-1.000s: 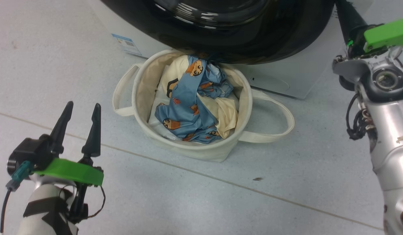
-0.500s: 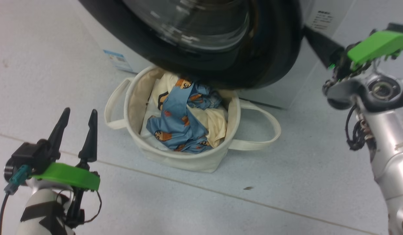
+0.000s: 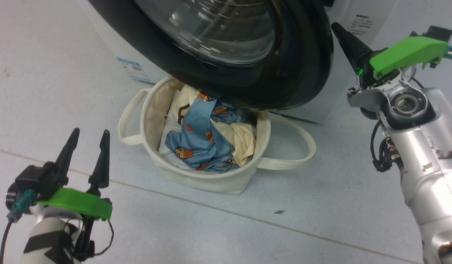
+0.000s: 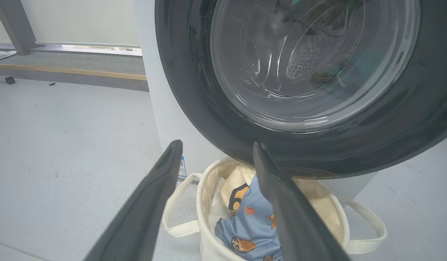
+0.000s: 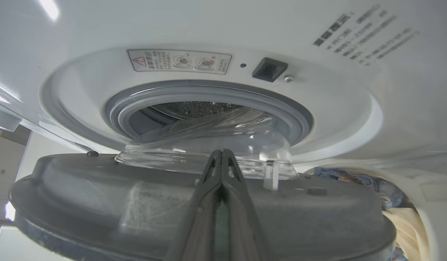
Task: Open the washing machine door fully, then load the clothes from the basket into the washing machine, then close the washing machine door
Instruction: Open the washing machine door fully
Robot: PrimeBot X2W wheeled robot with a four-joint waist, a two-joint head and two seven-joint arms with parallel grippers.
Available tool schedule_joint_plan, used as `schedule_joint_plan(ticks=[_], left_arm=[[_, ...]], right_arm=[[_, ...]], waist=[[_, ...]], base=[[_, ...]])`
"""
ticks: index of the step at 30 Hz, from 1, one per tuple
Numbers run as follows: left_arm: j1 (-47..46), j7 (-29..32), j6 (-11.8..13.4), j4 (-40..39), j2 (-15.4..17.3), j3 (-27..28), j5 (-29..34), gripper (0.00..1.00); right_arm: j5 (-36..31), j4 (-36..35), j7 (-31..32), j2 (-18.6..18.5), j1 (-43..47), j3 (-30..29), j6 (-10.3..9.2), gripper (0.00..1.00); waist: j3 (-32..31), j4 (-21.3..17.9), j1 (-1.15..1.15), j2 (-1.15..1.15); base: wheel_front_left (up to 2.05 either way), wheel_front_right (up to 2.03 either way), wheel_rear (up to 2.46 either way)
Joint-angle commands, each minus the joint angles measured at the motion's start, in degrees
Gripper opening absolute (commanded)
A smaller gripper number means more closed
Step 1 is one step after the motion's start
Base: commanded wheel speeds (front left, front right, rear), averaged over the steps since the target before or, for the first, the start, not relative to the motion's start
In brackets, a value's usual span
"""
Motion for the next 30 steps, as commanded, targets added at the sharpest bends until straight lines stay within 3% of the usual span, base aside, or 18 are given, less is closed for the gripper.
schedule_joint_plan(ticks=[1, 7, 15, 23, 30], left_arm=[[-1.63, -0.69, -0.32, -1.28, 1.8, 2.16, -0.07, 1.0], [-1.01, -0.69, -0.32, -0.68, 1.77, 2.16, 0.37, 1.0], [4.19, -0.69, -0.32, -2.05, 3.87, 4.8, 0.6, 1.0], [7.78, -0.69, -0.32, -1.09, 3.77, 7.01, 1.11, 1.0], [8.73, -0.69, -0.31, 0.36, 3.36, 8.0, 1.57, 1.0]], right_arm=[[-0.57, -0.74, 0.59, 0.88, -2.96, 1.05, 0.07, 0.0], [-1.0, 0.85, 4.56, 1.08, -3.59, 4.65, 0.07, 0.0], [-2.46, -3.82, 8.28, 0.77, 1.98, 11.2, 0.07, 0.0], [-1.32, -10.14, 11.81, 1.04, 9.06, 16.6, 0.07, 0.0], [-0.63, -11.64, 11.92, 2.15, 11.55, 18.49, 0.07, 0.0]], waist=[[0.38, 0.29, 0.0, 0.0], [-1.06, -0.42, 0.0, 0.0], [-5.83, -1.89, 0.0, 0.0], [-10.77, -0.18, 0.0, 0.0], [-13.56, 3.07, 0.0, 0.0]], base=[[0.0, 0.0, 0.0], [0.0, 0.0, 0.0], [0.0, 0.0, 0.0], [0.0, 0.0, 0.0], [0.0, 0.0, 0.0]])
